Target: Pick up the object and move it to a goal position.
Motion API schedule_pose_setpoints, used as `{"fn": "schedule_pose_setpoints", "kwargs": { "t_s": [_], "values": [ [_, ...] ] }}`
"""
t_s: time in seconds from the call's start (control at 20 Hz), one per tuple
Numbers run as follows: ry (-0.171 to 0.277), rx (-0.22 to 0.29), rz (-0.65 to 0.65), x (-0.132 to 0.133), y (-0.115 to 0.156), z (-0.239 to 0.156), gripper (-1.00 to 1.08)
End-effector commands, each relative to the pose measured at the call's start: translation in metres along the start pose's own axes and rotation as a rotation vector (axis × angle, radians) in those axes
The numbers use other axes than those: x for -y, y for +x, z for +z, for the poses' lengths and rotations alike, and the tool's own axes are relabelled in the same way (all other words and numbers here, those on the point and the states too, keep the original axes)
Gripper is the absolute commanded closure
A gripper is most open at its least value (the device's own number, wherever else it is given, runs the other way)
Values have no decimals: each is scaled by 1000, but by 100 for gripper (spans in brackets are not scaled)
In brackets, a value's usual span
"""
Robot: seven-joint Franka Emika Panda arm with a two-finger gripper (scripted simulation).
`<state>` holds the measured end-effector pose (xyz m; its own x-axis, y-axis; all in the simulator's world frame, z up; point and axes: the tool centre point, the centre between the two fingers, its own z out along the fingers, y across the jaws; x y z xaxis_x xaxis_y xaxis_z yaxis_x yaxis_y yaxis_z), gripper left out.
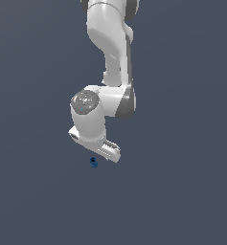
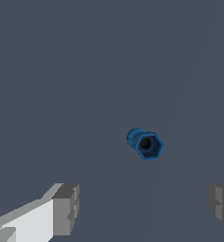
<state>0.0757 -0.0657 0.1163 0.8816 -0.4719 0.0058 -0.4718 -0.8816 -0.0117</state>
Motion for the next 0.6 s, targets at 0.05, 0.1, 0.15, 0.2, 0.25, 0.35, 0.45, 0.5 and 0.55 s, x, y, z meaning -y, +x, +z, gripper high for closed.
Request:
{"fn": "schedule_pose_setpoints", "kwargs": {
  "t_s": [0.05,0.1,0.15,0.2,0.25,0.35,0.45,0.5,0.55],
  "values": [
    [-6,3,69,-9,12,12,-92],
    [-7,3,83,-10,14,15,-92],
    [-9,4,96,-12,16,17,-92],
    [-10,4,106,-14,18,19,-92],
    [-11,4,114,-15,19,20,-92],
    [-12,5,126,-16,21,23,-92],
    [-12,5,130,-17,21,23,-92],
    [-12,6,124,-17,20,23,-92],
    [-12,6,124,-17,20,23,-92]
  ]
}}
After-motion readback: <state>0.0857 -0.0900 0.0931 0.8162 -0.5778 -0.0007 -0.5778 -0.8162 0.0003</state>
